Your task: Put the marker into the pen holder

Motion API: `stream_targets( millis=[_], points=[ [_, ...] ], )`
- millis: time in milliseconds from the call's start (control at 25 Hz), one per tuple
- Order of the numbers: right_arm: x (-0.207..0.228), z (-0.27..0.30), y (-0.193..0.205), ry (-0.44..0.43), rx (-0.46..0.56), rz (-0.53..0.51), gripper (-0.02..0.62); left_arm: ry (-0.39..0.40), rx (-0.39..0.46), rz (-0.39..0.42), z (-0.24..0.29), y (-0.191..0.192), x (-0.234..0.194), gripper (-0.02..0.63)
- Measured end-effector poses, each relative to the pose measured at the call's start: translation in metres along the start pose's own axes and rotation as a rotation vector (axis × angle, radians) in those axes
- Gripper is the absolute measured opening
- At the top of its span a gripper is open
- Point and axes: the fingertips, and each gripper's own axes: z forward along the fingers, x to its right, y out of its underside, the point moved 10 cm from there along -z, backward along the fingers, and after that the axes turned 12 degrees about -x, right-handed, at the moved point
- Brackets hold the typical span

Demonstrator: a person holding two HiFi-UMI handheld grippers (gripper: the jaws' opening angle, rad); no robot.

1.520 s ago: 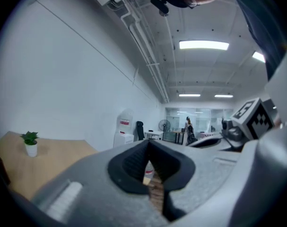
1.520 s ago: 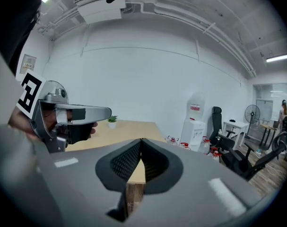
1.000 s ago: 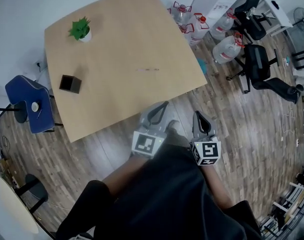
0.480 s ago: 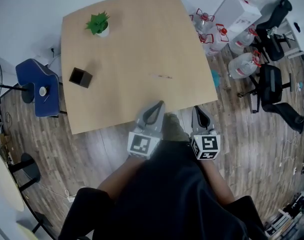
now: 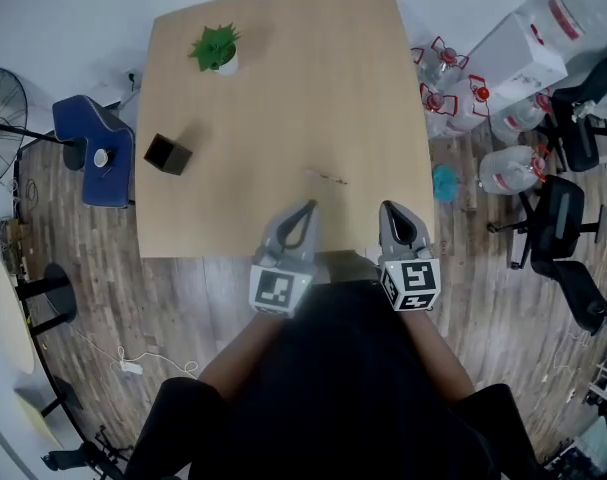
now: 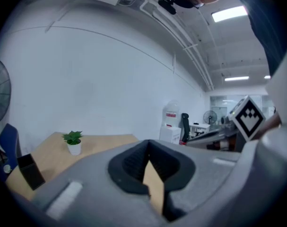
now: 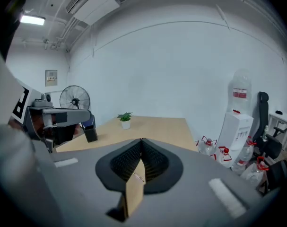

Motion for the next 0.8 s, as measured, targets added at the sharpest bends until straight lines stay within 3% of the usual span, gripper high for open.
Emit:
stream_targets(
  millis=[560,680,800],
  points=[
    [0.106,0.049,-0.009,-0.195,-0.027,-0.018,0.003,-0.124,-0.231,0.064,0.091,0.012,0.016,0.002],
    [0.123,0.058,-0.009,-0.193,-0.029,-0.016,0.003,-0.138,-0.256,0.029,0.102,0.019,0.019,0.003],
    [0.132,0.062,-0.009,-0.184,-0.028,0.002,0.003,-0.145,-0.265,-0.095,0.105,0.033,0.013,0.003]
  ],
)
